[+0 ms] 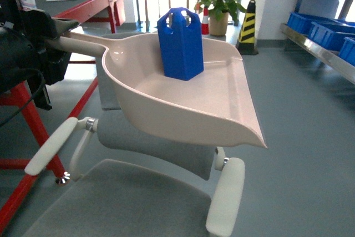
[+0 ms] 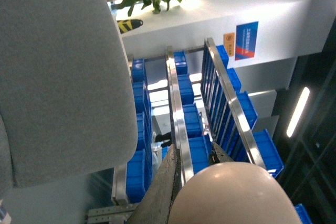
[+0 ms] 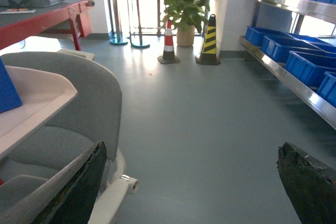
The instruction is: Place part in tray to right shelf
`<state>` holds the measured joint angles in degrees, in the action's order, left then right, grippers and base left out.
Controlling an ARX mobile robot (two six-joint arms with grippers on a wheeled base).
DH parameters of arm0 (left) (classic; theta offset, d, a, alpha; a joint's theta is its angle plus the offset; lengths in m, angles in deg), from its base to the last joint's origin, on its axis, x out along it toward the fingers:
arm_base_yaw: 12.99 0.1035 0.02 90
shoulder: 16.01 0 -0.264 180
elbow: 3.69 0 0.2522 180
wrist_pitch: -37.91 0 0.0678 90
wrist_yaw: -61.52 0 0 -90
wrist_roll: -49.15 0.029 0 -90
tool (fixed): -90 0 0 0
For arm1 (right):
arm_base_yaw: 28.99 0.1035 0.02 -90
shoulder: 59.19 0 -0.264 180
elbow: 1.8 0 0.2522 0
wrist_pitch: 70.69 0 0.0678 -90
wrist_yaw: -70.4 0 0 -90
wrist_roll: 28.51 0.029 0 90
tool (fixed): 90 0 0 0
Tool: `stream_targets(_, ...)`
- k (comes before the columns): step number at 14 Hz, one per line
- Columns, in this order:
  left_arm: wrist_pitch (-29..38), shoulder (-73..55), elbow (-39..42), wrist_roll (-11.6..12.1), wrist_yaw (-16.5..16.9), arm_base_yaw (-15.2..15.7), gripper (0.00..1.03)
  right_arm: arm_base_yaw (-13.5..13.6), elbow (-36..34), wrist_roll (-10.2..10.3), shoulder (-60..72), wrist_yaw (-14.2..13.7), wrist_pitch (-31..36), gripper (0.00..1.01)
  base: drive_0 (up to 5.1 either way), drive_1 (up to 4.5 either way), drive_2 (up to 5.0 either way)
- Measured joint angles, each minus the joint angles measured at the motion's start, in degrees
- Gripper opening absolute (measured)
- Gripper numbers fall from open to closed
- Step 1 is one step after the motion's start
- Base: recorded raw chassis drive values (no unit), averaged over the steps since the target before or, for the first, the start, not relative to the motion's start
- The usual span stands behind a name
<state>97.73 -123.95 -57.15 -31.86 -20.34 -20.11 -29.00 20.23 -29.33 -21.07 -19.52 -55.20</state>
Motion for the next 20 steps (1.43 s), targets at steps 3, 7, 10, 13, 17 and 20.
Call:
stream_targets(3, -0.2, 0.0, 0.0, 0.0, 0.5, -0.6, 0.13, 0.0, 0.0, 0.0, 0.0, 0.0, 0.0, 0.98, -0.6, -0.63, -0.6)
stream_targets(7, -0.3, 0.0, 0.0, 0.0, 0.4, -0.3, 0.13, 0.0, 0.0, 0.0, 0.0, 0.0, 0.0, 0.98, -1.1, -1.12, -1.1)
stream_targets(10, -0.3, 0.0, 0.0, 0.0, 0.5, -0.6, 0.13, 0.0, 0.0, 0.0, 0.0, 0.0, -0.1, 0.98, -1.6, -1.64, -1.6)
stream_targets(13, -0.3, 0.0, 0.0, 0.0, 0.5, -0.5, 0.13, 0.0, 0.0, 0.0, 0.0, 0.0, -0.1, 0.98, -1.6, -1.6, -1.6)
stream_targets(17, -0.3, 0.0, 0.0, 0.0, 0.5, -0.5, 0.13, 0.0, 0.0, 0.0, 0.0, 0.0, -0.1, 0.98, -1.6, -1.55, -1.6)
stream_targets(20, -0.3, 0.0, 0.0, 0.0, 0.4, -0.4, 0.13, 0.0, 0.0, 0.0, 0.0, 0.0, -0.1, 0.98, -1.7, -1.7, -1.7)
